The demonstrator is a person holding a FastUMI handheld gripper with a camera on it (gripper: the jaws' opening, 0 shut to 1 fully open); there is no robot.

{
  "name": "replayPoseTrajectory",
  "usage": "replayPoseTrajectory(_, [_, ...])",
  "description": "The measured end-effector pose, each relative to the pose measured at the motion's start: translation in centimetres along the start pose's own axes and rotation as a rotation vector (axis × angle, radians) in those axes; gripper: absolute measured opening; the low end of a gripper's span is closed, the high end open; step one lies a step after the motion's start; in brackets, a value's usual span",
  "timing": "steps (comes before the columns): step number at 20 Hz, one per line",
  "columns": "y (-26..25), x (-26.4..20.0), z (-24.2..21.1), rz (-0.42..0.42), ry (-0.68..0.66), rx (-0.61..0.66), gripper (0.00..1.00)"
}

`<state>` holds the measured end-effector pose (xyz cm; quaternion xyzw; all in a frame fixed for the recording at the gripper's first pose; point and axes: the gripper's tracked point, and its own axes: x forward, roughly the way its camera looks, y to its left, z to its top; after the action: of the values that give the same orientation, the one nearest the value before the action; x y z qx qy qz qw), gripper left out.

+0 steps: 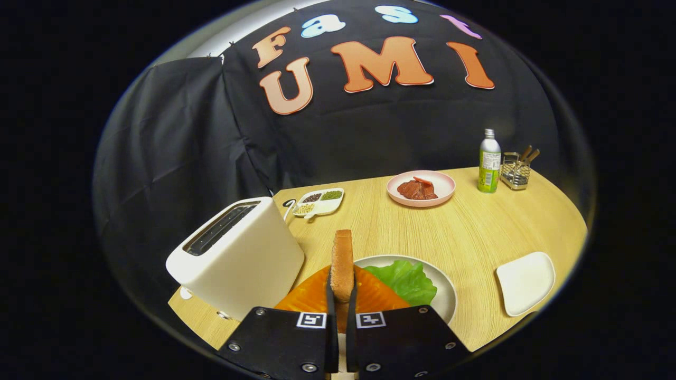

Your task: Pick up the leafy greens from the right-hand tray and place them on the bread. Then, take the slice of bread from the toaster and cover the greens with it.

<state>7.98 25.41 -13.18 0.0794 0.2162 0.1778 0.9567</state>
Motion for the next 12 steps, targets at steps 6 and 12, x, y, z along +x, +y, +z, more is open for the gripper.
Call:
replayPoseTrajectory(6, [-3.0, 0.0, -0.5, -0.016, 0.010, 0.039, 0.11])
replayPoseTrajectory(12, [-5.7, 0.3, -1.7, -0.033, 0.045, 0.100, 0.22])
